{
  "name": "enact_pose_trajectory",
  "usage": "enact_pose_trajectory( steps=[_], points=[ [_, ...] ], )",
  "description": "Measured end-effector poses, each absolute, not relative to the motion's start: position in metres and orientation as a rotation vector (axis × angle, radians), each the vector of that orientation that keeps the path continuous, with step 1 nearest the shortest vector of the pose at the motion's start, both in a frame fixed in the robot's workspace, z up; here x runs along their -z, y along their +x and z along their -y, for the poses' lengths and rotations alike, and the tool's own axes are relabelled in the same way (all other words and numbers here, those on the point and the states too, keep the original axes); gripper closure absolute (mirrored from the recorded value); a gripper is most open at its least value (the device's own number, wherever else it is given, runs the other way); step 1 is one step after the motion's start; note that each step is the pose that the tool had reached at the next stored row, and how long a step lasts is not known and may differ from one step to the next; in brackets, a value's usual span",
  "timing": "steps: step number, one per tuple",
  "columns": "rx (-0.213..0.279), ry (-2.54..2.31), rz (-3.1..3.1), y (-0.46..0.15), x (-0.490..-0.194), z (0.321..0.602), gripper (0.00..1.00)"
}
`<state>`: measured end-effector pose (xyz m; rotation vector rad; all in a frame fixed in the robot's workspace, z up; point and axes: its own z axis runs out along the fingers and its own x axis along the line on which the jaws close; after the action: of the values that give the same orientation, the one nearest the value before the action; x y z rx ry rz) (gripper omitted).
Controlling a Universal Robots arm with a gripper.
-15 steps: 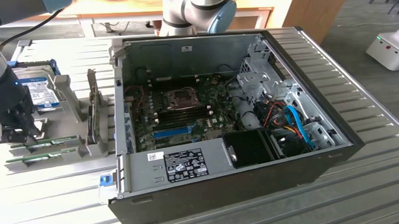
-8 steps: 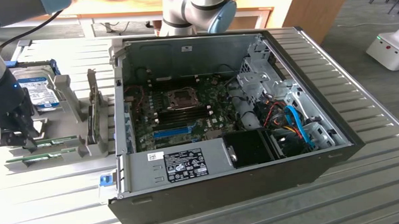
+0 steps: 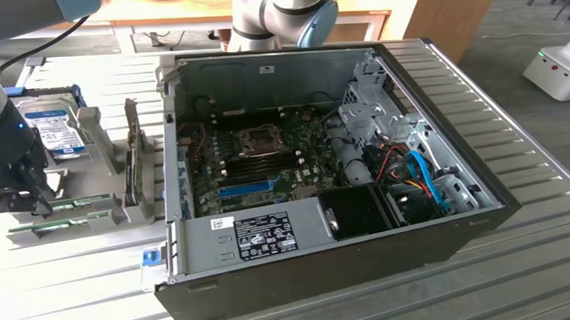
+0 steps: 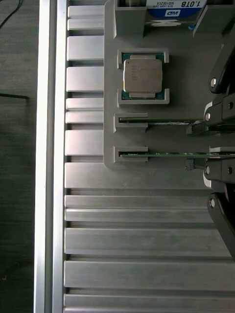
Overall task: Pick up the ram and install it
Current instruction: 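Pick up the ram and move it above insertion slot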
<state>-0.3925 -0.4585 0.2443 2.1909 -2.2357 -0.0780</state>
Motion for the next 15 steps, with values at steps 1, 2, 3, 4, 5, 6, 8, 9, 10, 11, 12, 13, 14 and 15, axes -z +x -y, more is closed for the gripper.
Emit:
enact_pose_trajectory(
  steps=[1, 2, 3, 4, 5, 6, 8, 9, 10, 11, 12, 13, 14, 15],
  points=[
    [0.078, 2.191, 2.236, -0.392, -0.244, 0.459, 0.69],
    [0.078, 2.191, 2.236, -0.392, -0.244, 0.459, 0.69],
    [0.078, 2.191, 2.236, -0.392, -0.244, 0.459, 0.69],
    [0.078, 2.191, 2.236, -0.392, -0.244, 0.459, 0.69],
    [0.078, 2.191, 2.236, -0.392, -0.243, 0.459, 0.69],
    [0.078, 2.191, 2.236, -0.392, -0.242, 0.459, 0.69],
    [0.078, 2.191, 2.236, -0.392, -0.24, 0.459, 0.69],
    [0.078, 2.191, 2.236, -0.392, -0.239, 0.459, 0.69],
    [0.077, 2.191, 2.236, -0.392, -0.238, 0.459, 0.69],
    [0.077, 2.192, 2.236, -0.392, -0.237, 0.459, 0.69],
    [0.077, 2.192, 2.236, -0.392, -0.236, 0.459, 0.69],
    [0.077, 2.192, 2.236, -0.392, -0.235, 0.459, 0.69],
    [0.077, 2.192, 2.236, -0.392, -0.234, 0.459, 0.69],
    [0.077, 2.192, 2.236, -0.392, -0.233, 0.459, 0.69]
  ],
)
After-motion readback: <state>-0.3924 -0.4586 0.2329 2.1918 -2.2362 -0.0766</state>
